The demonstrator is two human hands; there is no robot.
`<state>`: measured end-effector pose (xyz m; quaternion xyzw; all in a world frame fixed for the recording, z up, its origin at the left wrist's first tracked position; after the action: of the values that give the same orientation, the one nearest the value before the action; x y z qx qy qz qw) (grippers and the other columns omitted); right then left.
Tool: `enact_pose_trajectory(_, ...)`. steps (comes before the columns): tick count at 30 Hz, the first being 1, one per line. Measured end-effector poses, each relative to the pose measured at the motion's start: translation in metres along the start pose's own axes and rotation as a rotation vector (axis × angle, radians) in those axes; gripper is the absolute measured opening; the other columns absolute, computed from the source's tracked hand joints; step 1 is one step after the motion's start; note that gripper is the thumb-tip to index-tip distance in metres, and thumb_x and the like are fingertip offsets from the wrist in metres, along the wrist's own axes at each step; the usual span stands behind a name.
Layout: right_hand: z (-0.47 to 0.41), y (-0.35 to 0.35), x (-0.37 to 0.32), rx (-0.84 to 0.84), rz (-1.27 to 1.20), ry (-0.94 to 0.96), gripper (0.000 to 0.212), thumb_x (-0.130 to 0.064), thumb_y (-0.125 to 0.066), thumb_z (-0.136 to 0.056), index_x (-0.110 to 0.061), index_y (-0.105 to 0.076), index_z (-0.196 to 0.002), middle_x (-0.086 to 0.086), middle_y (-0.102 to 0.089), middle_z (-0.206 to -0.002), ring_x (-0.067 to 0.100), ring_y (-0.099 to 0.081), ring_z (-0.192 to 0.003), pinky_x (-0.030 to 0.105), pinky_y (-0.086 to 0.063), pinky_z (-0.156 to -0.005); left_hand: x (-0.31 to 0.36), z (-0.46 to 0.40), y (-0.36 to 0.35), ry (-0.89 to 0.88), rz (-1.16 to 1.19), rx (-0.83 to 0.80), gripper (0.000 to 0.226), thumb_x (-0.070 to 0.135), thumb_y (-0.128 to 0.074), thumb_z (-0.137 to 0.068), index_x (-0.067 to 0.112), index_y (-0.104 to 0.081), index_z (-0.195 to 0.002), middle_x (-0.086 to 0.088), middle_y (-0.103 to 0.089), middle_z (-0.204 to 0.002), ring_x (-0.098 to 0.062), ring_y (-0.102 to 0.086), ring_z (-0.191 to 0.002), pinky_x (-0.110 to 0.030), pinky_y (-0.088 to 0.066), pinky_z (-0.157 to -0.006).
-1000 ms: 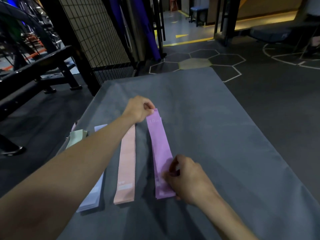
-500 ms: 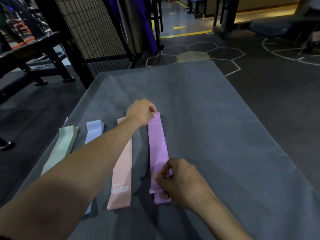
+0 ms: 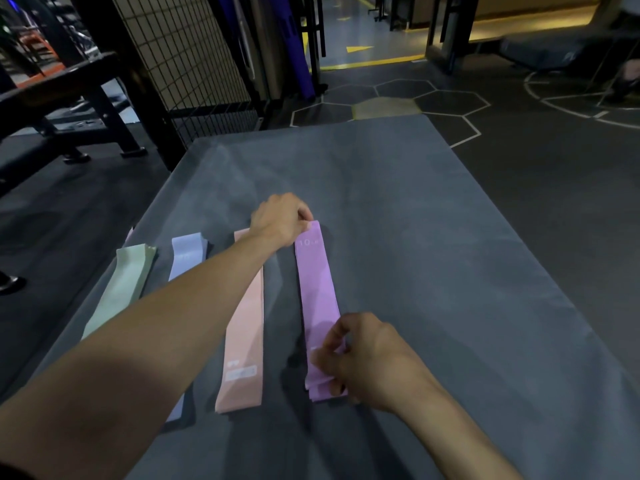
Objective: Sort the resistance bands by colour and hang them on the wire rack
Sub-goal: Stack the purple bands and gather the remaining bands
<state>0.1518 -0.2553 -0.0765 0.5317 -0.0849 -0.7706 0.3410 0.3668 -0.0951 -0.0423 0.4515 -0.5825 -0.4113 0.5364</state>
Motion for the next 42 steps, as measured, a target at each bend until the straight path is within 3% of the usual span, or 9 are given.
enact_pose_trajectory(6, 0.009, -0.007, -0.004, -0.111, 0.106, -0.010, 0.028, -0.034, -0.066, -0.090, -0.016, -0.061, -0.070, -0.001, -0.074, -0.067, 0.003, -0.052, -0.037, 0.015, -0.042, -0.048, 0.004, 0.002, -0.001, -0.024, -0.038, -0.009, 0.016, 0.027, -0.069, -0.088, 0.036, -0.078, -0.099, 0.005, -0.075, -0.106, -0.026, -0.068, -0.099, -0.033, -0.054, -0.083)
enact_pose_trajectory(11, 0.015, -0.009, -0.003, -0.165, 0.134, -0.038, 0.026, -0.028, -0.060, -0.092, -0.016, -0.061, -0.070, 0.005, -0.077, -0.074, 0.012, -0.058, -0.043, 0.015, -0.040, -0.043, 0.006, 0.003, 0.000, -0.030, -0.062, 0.017, 0.017, 0.026, -0.067, -0.089, 0.035, -0.077, -0.099, 0.005, -0.075, -0.104, -0.027, -0.067, -0.098, -0.029, -0.048, -0.075)
enact_pose_trajectory(15, 0.016, -0.009, -0.003, -0.186, 0.123, -0.028, 0.012, -0.019, -0.053, -0.092, -0.015, -0.063, -0.087, 0.008, -0.076, -0.074, 0.013, -0.057, -0.041, 0.014, -0.038, -0.038, 0.007, 0.003, -0.001, -0.049, -0.085, 0.026, 0.018, 0.025, -0.065, -0.090, 0.035, -0.077, -0.100, 0.005, -0.074, -0.106, -0.026, -0.067, -0.098, -0.030, -0.049, -0.076)
enact_pose_trajectory(18, 0.016, -0.008, -0.004, -0.203, 0.172, -0.009, 0.017, -0.025, -0.051, -0.095, -0.014, -0.062, -0.102, 0.010, -0.074, -0.072, 0.020, -0.058, -0.049, 0.020, -0.041, -0.040, 0.007, 0.003, -0.001, -0.059, -0.094, 0.041, 0.019, 0.027, -0.065, -0.091, 0.035, -0.077, -0.102, 0.006, -0.073, -0.109, -0.026, -0.066, -0.100, -0.029, -0.044, -0.074)
enact_pose_trajectory(22, 0.020, -0.004, -0.005, -0.242, 0.182, 0.016, 0.018, -0.020, -0.045, -0.098, -0.020, -0.062, -0.104, -0.001, -0.058, -0.050, 0.008, -0.046, -0.029, 0.016, -0.034, -0.036, 0.008, 0.004, -0.002, -0.072, -0.114, 0.058, 0.018, 0.027, -0.064, -0.091, 0.034, -0.077, -0.102, 0.006, -0.073, -0.109, -0.027, -0.066, -0.100, -0.029, -0.043, -0.073)
enact_pose_trajectory(29, 0.013, -0.002, 0.005, -0.177, 0.366, 0.007, 0.023, -0.005, -0.059, -0.080, -0.024, -0.065, -0.092, -0.002, -0.062, -0.061, 0.010, -0.052, -0.041, 0.024, -0.052, -0.054, 0.009, 0.005, -0.003, -0.074, -0.133, 0.057, 0.018, 0.027, -0.063, -0.092, 0.034, -0.076, -0.102, 0.004, -0.072, -0.109, -0.028, -0.066, -0.099, -0.029, -0.043, -0.072)
enact_pose_trajectory(34, 0.009, -0.001, 0.005, -0.121, 0.383, 0.048, 0.016, -0.011, -0.060, -0.078, -0.024, -0.065, -0.085, 0.002, -0.072, -0.081, 0.022, -0.067, -0.063, 0.029, -0.058, -0.062, 0.009, 0.005, -0.005, -0.081, -0.146, 0.053, 0.020, 0.025, -0.062, -0.092, 0.034, -0.076, -0.102, 0.005, -0.072, -0.110, -0.028, -0.065, -0.100, -0.030, -0.042, -0.072)
enact_pose_trajectory(40, 0.009, 0.007, -0.005, -0.039, 0.305, 0.173, 0.013, -0.025, -0.059, -0.086, -0.030, -0.059, -0.075, -0.005, -0.064, -0.074, 0.022, -0.065, -0.067, 0.028, -0.054, -0.062, 0.013, 0.009, -0.004, -0.114, -0.212, 0.037, 0.022, 0.021, -0.053, -0.095, 0.024, -0.073, -0.104, -0.002, -0.064, -0.113, -0.031, -0.062, -0.105, -0.032, -0.042, -0.073)
enact_pose_trajectory(42, 0.007, 0.016, -0.007, 0.002, 0.312, 0.198, 0.014, -0.026, -0.060, -0.087, -0.030, -0.059, -0.073, -0.004, -0.065, -0.074, 0.021, -0.065, -0.070, 0.028, -0.053, -0.064, 0.016, 0.016, 0.005, -0.131, -0.243, 0.033, 0.024, 0.025, -0.051, -0.099, 0.021, -0.069, -0.115, -0.006, -0.060, -0.119, -0.032, -0.059, -0.110, -0.037, -0.047, -0.079)
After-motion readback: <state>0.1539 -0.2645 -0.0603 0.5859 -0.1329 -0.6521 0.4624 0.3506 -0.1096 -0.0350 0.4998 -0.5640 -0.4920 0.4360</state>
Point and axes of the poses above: each hand's wrist, its own z-axis away from the middle knuckle, its own y-axis out of the back of the hand, x = y × z, the point moved 9 cm from there along -z, towards the middle knuckle
